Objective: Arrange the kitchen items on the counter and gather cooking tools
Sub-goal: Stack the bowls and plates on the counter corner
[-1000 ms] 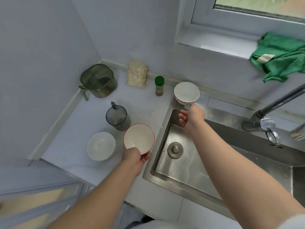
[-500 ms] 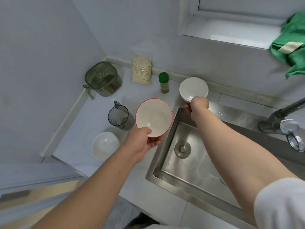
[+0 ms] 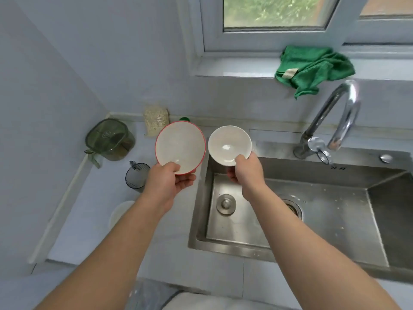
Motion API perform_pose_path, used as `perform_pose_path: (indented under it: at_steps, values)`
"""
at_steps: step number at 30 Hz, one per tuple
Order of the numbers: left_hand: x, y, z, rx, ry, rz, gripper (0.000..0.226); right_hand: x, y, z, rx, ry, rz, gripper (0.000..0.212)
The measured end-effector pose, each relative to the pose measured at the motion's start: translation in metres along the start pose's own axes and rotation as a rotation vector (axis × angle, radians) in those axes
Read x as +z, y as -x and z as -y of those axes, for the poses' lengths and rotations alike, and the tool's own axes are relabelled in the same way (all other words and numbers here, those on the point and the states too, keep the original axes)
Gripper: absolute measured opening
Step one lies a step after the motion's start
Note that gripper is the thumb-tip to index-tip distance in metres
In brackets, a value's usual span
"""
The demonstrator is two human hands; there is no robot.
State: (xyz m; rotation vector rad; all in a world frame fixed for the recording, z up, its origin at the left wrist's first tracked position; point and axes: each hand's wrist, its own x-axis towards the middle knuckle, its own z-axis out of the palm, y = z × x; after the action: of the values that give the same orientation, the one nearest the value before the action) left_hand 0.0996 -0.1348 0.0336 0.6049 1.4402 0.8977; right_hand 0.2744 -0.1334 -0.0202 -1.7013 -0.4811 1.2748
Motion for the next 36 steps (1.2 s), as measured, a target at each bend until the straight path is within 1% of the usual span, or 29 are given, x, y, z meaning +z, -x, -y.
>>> perform_pose_path:
  at_steps: [6, 9, 11, 12, 16, 17, 19, 22, 25, 27, 29, 31, 36]
  values:
    - [0.006, 0.043, 0.013, 0.02, -0.15, 0.248, 0.024, -0.057, 0.089, -0.031, -0.056, 0.021, -0.146, 0.033]
    - [0.023, 0.076, 0.03, 0.017, -0.259, 0.435, 0.02, -0.091, 0.137, -0.057, -0.06, -0.041, -0.298, 0.034]
    - [0.043, 0.108, 0.047, 0.012, -0.344, 0.583, 0.021, -0.119, 0.176, -0.076, -0.039, -0.083, -0.416, 0.027]
    - [0.049, 0.116, 0.052, 0.015, -0.366, 0.619, 0.02, -0.126, 0.187, -0.081, -0.031, -0.094, -0.441, 0.025]
    - [0.094, 0.183, 0.092, -0.009, -0.484, 0.864, 0.022, -0.189, 0.261, -0.116, -0.027, -0.175, -0.68, 0.032]
    - [0.1, 0.191, 0.098, -0.01, -0.495, 0.894, 0.022, -0.198, 0.271, -0.121, -0.024, -0.201, -0.7, 0.035]
    - [0.118, 0.231, 0.121, -0.025, -0.55, 1.015, 0.024, -0.228, 0.313, -0.144, -0.016, -0.292, -0.795, 0.038]
    - [0.139, 0.298, 0.156, -0.043, -0.627, 1.207, 0.025, -0.263, 0.378, -0.182, -0.023, -0.434, -0.945, 0.033]
    - [0.151, 0.362, 0.189, -0.023, -0.699, 1.382, 0.026, -0.288, 0.437, -0.213, -0.051, -0.568, -1.064, 0.032]
    - [0.157, 0.422, 0.226, -0.024, -0.762, 1.496, 0.025, -0.31, 0.491, -0.245, -0.085, -0.661, -1.172, 0.029]
    - [0.158, 0.464, 0.251, -0.036, -0.784, 1.563, 0.023, -0.327, 0.529, -0.267, -0.089, -0.721, -1.237, 0.029]
    - [0.155, 0.521, 0.29, -0.068, -0.822, 1.65, 0.022, -0.348, 0.58, -0.301, -0.114, -0.78, -1.329, 0.029]
    - [0.125, 0.659, 0.382, -0.186, -0.865, 1.763, 0.019, -0.39, 0.717, -0.381, -0.138, -0.821, -1.543, 0.031]
